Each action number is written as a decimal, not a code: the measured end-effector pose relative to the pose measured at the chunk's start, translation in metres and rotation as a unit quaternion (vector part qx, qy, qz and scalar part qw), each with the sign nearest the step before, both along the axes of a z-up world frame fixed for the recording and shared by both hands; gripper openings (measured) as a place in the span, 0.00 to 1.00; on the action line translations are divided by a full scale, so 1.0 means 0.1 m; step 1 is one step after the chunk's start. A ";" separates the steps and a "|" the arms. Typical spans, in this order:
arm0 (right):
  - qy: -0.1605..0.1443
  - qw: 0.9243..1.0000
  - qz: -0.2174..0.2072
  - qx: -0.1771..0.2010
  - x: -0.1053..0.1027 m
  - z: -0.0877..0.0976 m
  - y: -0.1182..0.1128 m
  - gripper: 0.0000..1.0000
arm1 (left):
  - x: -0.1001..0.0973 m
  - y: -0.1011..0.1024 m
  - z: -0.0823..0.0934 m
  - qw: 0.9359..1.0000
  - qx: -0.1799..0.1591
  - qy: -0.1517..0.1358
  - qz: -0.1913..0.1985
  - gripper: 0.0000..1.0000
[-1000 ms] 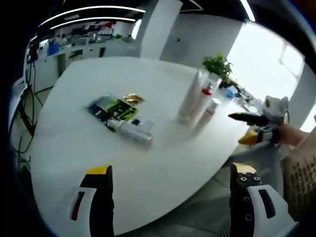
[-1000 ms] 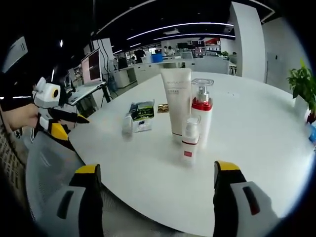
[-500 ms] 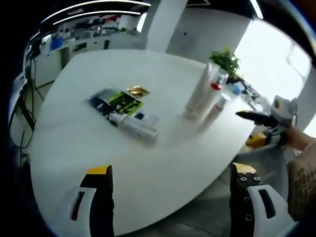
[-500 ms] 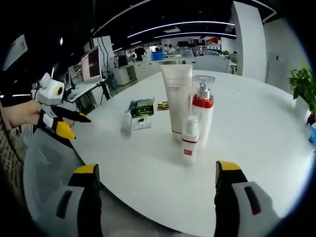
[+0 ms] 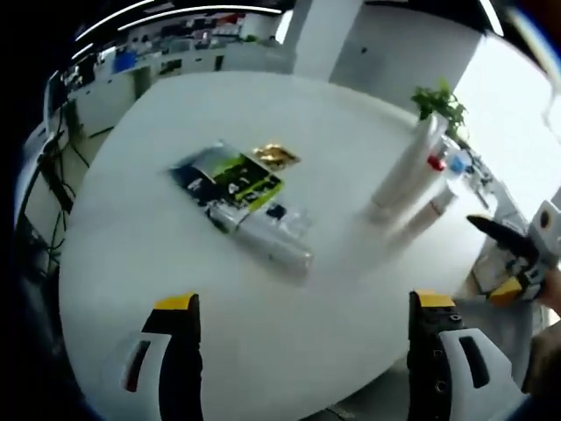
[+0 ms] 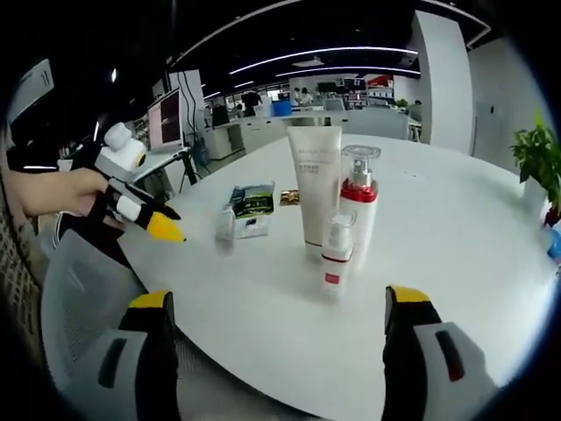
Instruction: Arrange the skincare products in the storage area until every visible bottle or jar stands upright without overlapping.
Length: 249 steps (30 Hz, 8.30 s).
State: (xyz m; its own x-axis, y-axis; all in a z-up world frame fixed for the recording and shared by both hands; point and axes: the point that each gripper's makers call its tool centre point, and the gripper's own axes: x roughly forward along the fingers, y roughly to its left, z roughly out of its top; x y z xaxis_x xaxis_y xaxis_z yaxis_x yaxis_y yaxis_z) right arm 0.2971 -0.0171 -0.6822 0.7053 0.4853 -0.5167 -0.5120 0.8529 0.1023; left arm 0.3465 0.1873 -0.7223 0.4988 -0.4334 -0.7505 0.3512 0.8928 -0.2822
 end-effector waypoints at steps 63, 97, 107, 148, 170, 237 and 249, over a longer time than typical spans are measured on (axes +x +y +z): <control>0.010 0.997 -0.075 0.019 0.07 -0.02 -0.25 0.94 | 0.61 0.43 -0.55 0.986 0.163 0.047 0.005 0.23; 0.010 0.998 -0.065 0.021 0.06 -0.01 -0.21 0.92 | 0.58 0.37 -0.23 0.998 0.024 -0.013 0.052 0.17; 0.008 0.997 -0.050 0.051 0.04 0.05 -0.13 0.87 | 0.44 0.07 0.17 0.993 -0.094 -0.037 0.053 0.17; 0.015 0.894 0.114 0.433 -0.02 1.34 0.84 0.38 | -0.59 -1.08 1.72 0.891 -0.425 -0.092 -0.131 0.17; 0.008 0.870 0.136 0.474 -0.07 1.56 0.89 0.20 | -0.82 -1.23 1.82 0.872 -0.441 -0.079 -0.199 0.18; -0.018 0.917 0.276 0.287 -0.11 1.90 0.93 0.20 | -0.83 -1.41 1.97 0.835 -0.182 -0.228 -0.467 0.22; -0.062 0.927 0.329 0.167 -0.16 1.77 0.97 0.20 | -0.78 -1.41 1.77 0.848 -0.144 -0.182 -0.477 0.19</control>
State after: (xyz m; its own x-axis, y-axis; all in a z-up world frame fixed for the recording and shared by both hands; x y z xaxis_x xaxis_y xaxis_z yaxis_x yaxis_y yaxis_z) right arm 0.2811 0.0803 -0.5053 0.2441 0.9502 -0.1936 -0.9358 0.2831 0.2100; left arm 0.2684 0.0458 -0.5457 -0.0058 -0.9094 -0.4159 0.9853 0.0659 -0.1578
